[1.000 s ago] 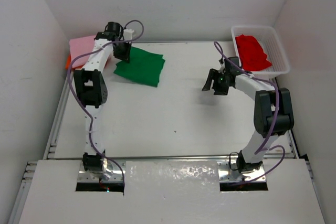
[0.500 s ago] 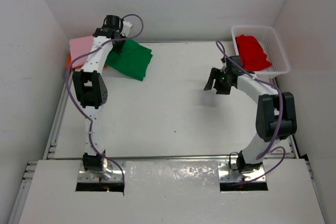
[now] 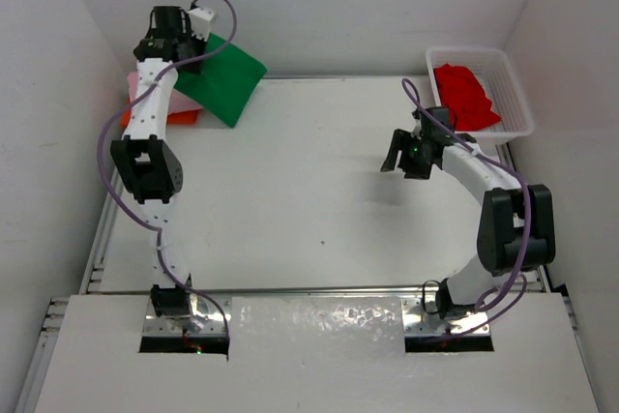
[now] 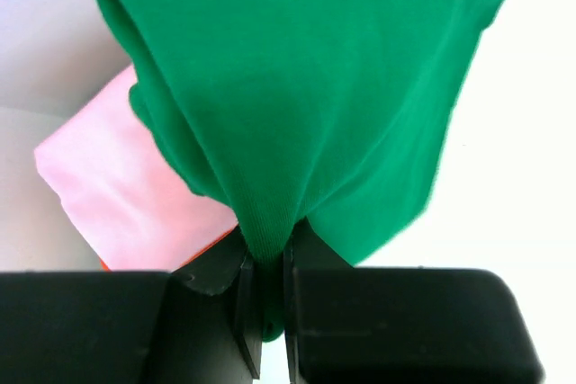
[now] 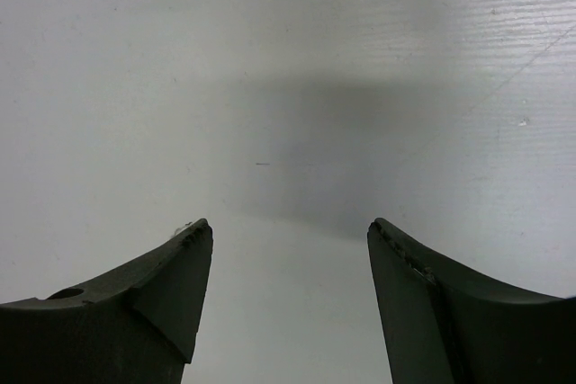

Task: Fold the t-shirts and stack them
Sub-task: Put the neatly folded tshirt into the corner of the board with the left arm

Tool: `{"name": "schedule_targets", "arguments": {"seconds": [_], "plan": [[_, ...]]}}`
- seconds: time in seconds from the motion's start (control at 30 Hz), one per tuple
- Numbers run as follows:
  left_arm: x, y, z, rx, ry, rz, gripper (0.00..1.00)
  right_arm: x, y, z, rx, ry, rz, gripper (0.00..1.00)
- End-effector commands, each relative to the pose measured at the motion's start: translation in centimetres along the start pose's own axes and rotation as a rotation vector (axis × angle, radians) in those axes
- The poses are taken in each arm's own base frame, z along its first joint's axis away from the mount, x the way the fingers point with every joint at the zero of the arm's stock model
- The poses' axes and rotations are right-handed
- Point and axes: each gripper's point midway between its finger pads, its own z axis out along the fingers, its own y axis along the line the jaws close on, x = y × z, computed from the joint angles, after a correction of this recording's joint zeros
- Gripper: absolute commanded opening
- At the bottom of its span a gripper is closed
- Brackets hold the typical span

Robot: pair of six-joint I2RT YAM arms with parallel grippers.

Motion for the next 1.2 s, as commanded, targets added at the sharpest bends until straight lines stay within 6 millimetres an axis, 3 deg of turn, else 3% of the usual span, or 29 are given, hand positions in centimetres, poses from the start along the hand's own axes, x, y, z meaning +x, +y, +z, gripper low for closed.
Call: {"name": "schedule_targets", "arguments": {"seconds": [0.0,0.07,0.27,0.3,0.37,0.47,0.6,0.67,0.83,0.93,1.07,1.17], "plan": [[-5.5,2.6,-4.6,0.002,-0.211,-0.011,0.00,-1.0,0.2,-1.3,0.004,-0.048,-0.020,0.68],[-6.0,2.7,-4.9,0.033,-0.245,-0.038,0.00,-1.0,0.1,-1.4,0.008,-0.050,-0.020,0.68],[-6.3,5.5,-6.1,0.140,-0.357,-0.180,0.00,-0.8,-0.1,-1.7,0.025,-0.043,-0.025,0.68],[-5.7,6.8,-6.4,0.144,-0.364,-0.210,0.00,-0.9,-0.1,-1.8,0.026,-0.043,-0.026,0.68],[-5.2,7.1,-6.2,0.211,-0.383,-0.264,0.00,-0.9,-0.2,-1.8,0.030,-0.041,-0.027,0.68],[-3.0,8.3,-5.5,0.283,-0.380,-0.327,0.00,-0.9,-0.2,-1.7,0.036,-0.038,-0.032,0.68],[-0.2,9.2,-2.8,0.300,-0.345,-0.325,0.00,-1.2,0.1,-1.4,0.034,-0.027,-0.039,0.68],[1.4,10.5,-1.9,0.271,-0.330,-0.305,0.00,-1.2,0.1,-1.2,0.036,-0.018,-0.043,0.68],[8.7,12.6,1.5,0.258,-0.205,-0.344,0.00,-1.4,0.3,-0.3,0.036,-0.001,-0.042,0.68],[12.0,14.0,3.5,0.187,-0.136,-0.354,0.00,-1.1,0.5,0.7,0.031,0.032,-0.040,0.68],[14.3,18.5,3.9,0.038,-0.127,-0.430,0.00,-1.4,1.4,1.4,0.033,0.050,-0.073,0.68],[14.9,20.5,3.6,-0.047,-0.117,-0.428,0.00,-1.7,2.2,1.8,0.025,0.061,-0.091,0.68]]}}
